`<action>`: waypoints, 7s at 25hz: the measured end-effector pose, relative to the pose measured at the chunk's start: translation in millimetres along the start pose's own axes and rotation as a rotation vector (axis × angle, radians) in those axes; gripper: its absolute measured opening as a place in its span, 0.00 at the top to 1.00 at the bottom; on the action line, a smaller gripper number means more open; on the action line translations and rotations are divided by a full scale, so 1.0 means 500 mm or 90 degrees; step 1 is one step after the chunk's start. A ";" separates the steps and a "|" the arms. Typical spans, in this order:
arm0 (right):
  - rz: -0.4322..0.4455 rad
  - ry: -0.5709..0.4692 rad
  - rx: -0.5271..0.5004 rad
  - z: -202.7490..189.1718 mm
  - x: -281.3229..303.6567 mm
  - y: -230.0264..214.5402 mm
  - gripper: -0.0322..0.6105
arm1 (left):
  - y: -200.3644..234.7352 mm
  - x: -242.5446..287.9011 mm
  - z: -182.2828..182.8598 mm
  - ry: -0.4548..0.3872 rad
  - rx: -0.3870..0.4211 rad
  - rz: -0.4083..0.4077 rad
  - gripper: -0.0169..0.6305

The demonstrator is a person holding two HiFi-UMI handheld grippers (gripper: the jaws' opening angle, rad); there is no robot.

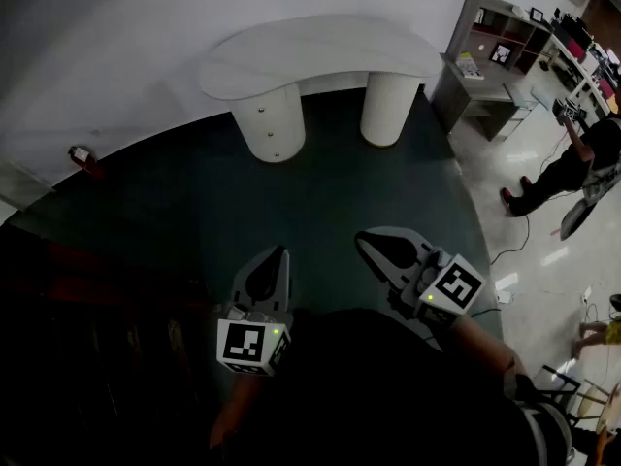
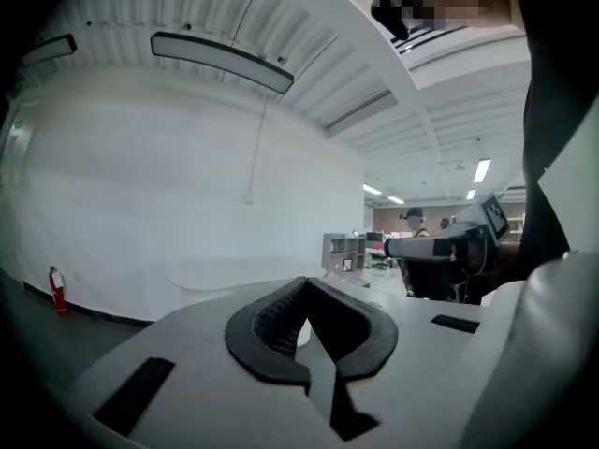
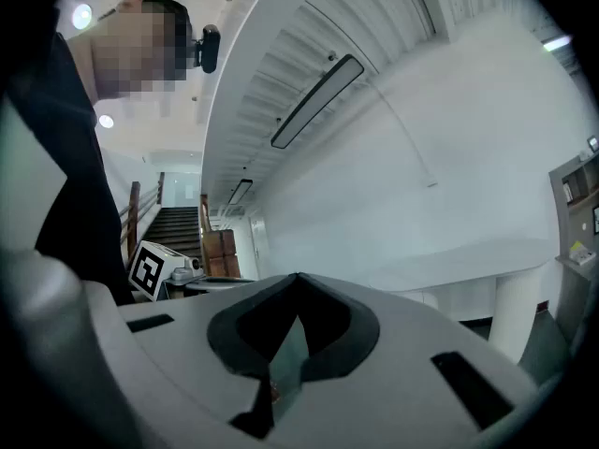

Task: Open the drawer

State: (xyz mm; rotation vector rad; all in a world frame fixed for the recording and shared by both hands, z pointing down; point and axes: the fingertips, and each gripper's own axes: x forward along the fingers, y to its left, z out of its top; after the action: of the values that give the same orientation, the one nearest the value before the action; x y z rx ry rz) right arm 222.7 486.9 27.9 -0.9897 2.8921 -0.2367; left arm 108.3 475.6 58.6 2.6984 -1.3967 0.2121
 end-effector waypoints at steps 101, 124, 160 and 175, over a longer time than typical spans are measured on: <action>0.218 0.258 0.125 -0.229 1.109 -0.584 0.92 | 0.979 0.710 -0.160 0.114 -0.166 0.081 0.96; 0.186 0.358 0.112 -0.673 1.174 -0.774 0.92 | 1.103 0.866 -0.493 0.131 -0.022 0.040 0.95; -0.021 0.393 0.061 -1.118 1.260 -1.079 0.92 | 1.110 1.176 -0.682 0.040 -0.057 0.036 0.77; -0.091 0.466 -0.009 -1.267 1.302 -1.144 0.92 | 1.079 1.233 -0.710 0.035 0.012 -0.004 0.73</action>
State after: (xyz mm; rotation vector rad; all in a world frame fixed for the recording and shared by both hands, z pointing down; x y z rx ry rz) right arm -22.9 -282.3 735.2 -1.3439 3.4482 -0.7261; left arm -9.1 -278.0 522.8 2.6902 -1.3769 0.2991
